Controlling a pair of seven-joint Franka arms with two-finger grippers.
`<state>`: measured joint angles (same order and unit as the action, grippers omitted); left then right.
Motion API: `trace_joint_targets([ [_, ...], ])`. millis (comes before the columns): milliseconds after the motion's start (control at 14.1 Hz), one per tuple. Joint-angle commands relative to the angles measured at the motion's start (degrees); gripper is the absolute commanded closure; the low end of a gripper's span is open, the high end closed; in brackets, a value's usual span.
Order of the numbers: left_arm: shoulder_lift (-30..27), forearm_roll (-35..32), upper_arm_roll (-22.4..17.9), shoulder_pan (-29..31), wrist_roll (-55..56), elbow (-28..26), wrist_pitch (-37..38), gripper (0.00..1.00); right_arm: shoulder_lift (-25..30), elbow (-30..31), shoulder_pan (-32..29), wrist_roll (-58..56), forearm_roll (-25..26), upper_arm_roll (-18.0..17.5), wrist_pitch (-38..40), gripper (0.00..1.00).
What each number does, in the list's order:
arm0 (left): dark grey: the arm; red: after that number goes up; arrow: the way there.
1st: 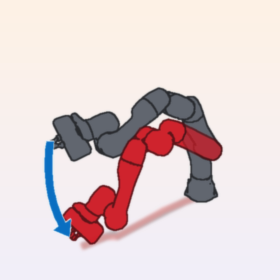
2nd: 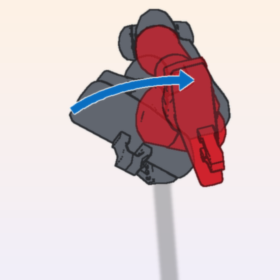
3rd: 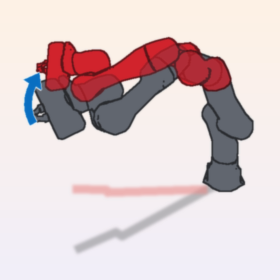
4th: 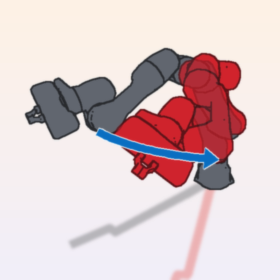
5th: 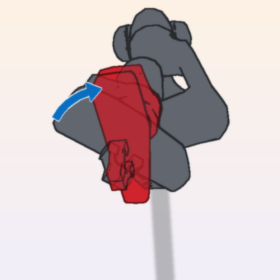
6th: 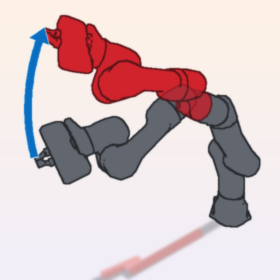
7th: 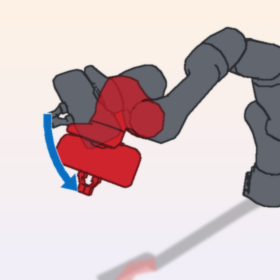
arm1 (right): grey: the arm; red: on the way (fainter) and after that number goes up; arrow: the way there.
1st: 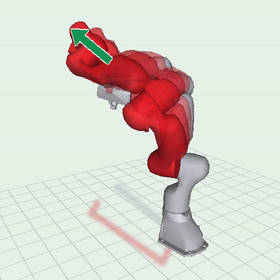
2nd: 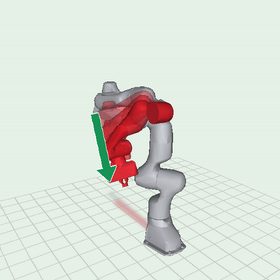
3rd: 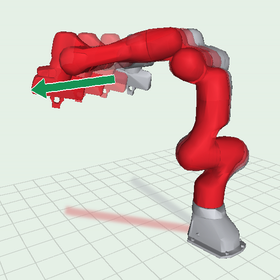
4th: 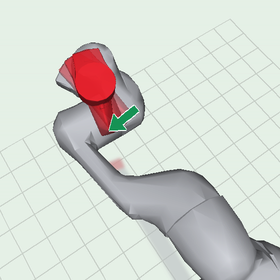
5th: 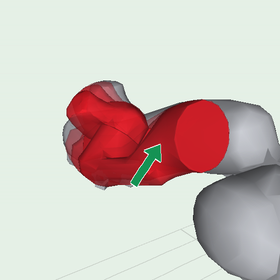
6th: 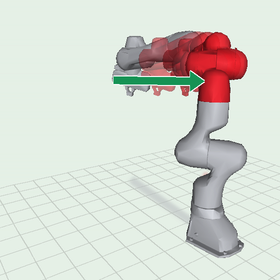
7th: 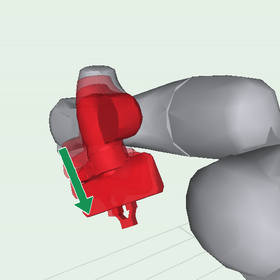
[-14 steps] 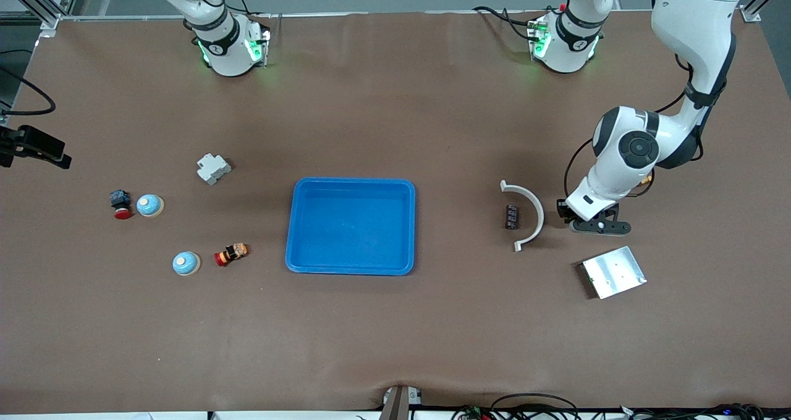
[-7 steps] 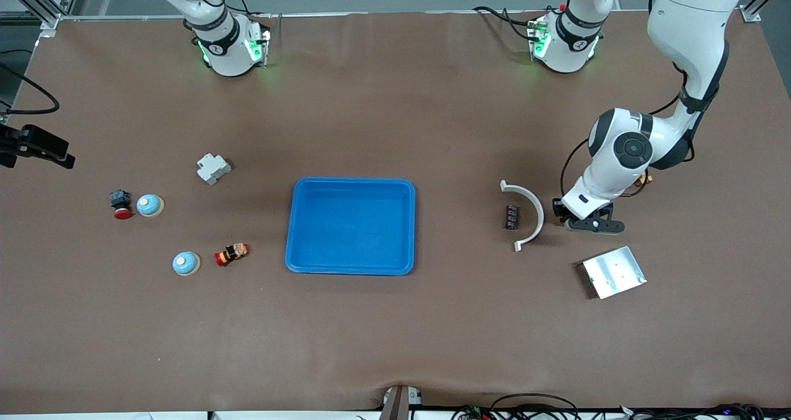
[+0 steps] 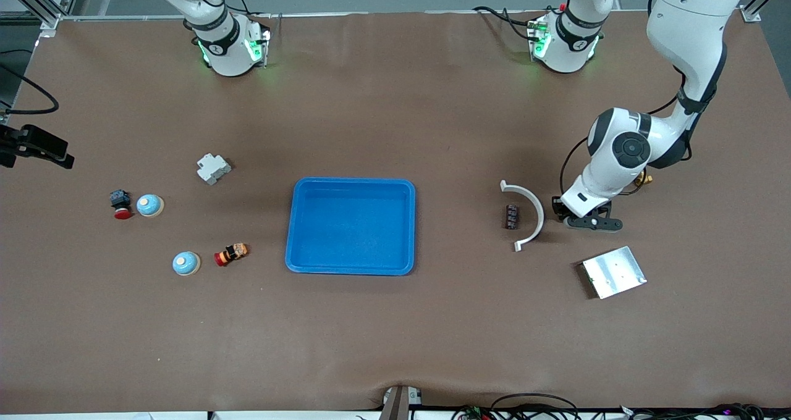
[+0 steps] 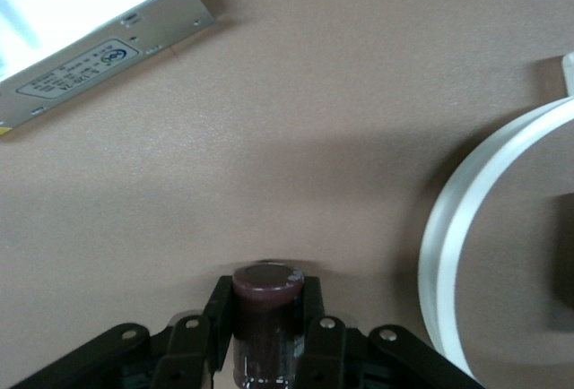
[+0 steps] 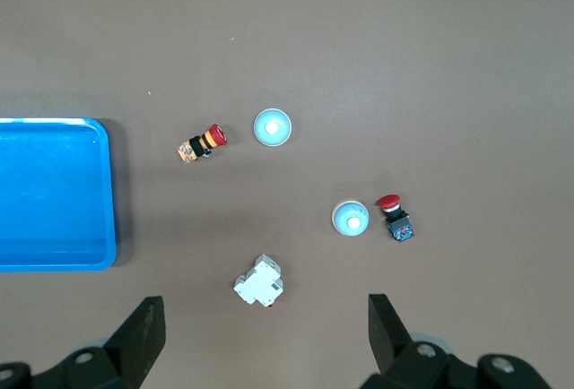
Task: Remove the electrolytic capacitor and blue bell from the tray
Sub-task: 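Lower the capacitor inside the white arc and open the left gripper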
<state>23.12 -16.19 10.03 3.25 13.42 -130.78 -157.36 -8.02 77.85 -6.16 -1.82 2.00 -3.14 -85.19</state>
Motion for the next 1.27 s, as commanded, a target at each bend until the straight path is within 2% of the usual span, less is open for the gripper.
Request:
trace_joint_targets([
  [0,0.5,-3.0,0.3,1.9,0.0,-0.4,-1.7,0.72,0.6,-0.3,-0.1,0.8,0.8,-0.4,0.6,0.00],
  [71,0.6,-3.1,0.3,1.8,0.0,-0.3,-1.7,0.01,0.6,-0.3,-0.2,0.8,0.8,-0.3,0.6,0.00],
  [636,-3.3,-3.1,0.8,1.8,1.7,0.3,1.2,0.00,0.6,-0.3,-0.4,0.4,0.3,0.2,0.8,0.00],
  [849,-5.2,-1.9,1.7,1.8,1.6,3.4,8.3,0.00,0.6,-0.3,-0.5,0.1,0.4,0.2,0.7,0.00],
  [1061,-7.6,3.8,4.5,1.8,1.5,9.0,19.2,0.00,0.7,-0.3,-0.6,0.1,0.5,0.2,1.7,0.00],
  [1202,-8.6,5.7,6.0,1.8,1.4,11.8,23.7,0.00,0.6,-0.3,-0.5,0.1,0.6,0.1,1.6,0.00],
])
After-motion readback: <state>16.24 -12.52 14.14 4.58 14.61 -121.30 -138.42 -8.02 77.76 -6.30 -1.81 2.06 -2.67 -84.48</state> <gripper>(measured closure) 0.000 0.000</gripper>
